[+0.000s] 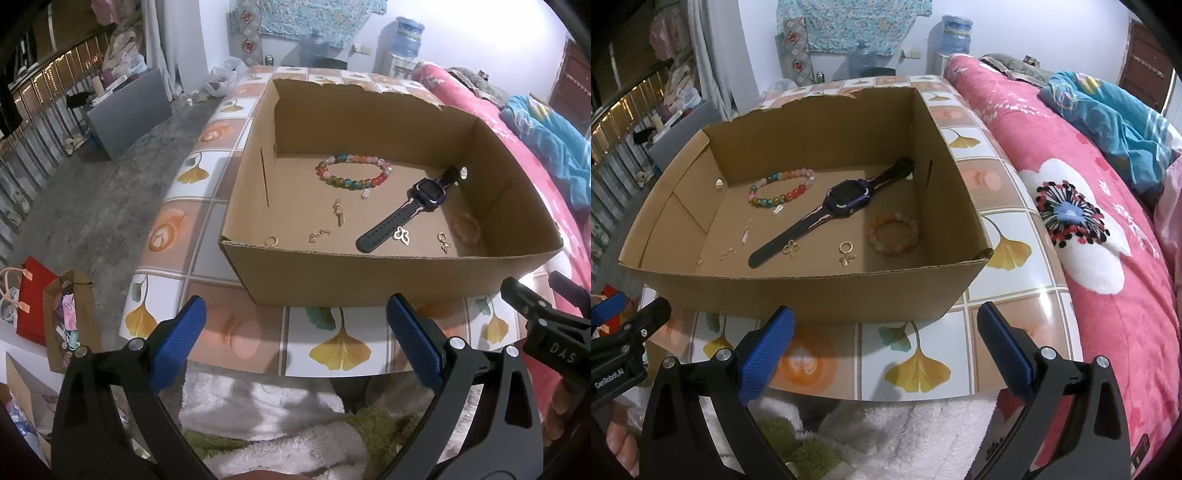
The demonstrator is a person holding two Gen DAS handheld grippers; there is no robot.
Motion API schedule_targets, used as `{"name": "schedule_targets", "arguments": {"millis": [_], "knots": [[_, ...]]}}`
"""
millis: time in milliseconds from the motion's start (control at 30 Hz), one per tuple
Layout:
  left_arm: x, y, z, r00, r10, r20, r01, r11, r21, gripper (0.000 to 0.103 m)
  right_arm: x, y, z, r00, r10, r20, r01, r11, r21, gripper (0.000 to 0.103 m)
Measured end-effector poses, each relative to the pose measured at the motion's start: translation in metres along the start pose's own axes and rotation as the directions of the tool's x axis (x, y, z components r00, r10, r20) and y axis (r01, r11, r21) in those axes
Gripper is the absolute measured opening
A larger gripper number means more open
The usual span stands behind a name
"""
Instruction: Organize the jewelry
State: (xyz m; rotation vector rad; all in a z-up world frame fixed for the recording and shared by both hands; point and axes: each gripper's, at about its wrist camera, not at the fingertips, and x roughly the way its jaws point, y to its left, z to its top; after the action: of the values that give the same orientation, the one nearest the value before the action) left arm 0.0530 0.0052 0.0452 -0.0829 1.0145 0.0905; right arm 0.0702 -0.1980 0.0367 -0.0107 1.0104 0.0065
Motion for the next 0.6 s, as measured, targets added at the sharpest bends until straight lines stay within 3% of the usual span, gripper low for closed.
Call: {"name": "schedule_targets", "arguments": {"millis": [600], "knots": [[0.001,-0.002,0.002,1.000,-0.007,-0.010,0.007,1.000,0.001,0.095,0.006,0.011,-0.006,0.998,0.045,-0.031,-0.046,0.999,-0.004,0.096]]}}
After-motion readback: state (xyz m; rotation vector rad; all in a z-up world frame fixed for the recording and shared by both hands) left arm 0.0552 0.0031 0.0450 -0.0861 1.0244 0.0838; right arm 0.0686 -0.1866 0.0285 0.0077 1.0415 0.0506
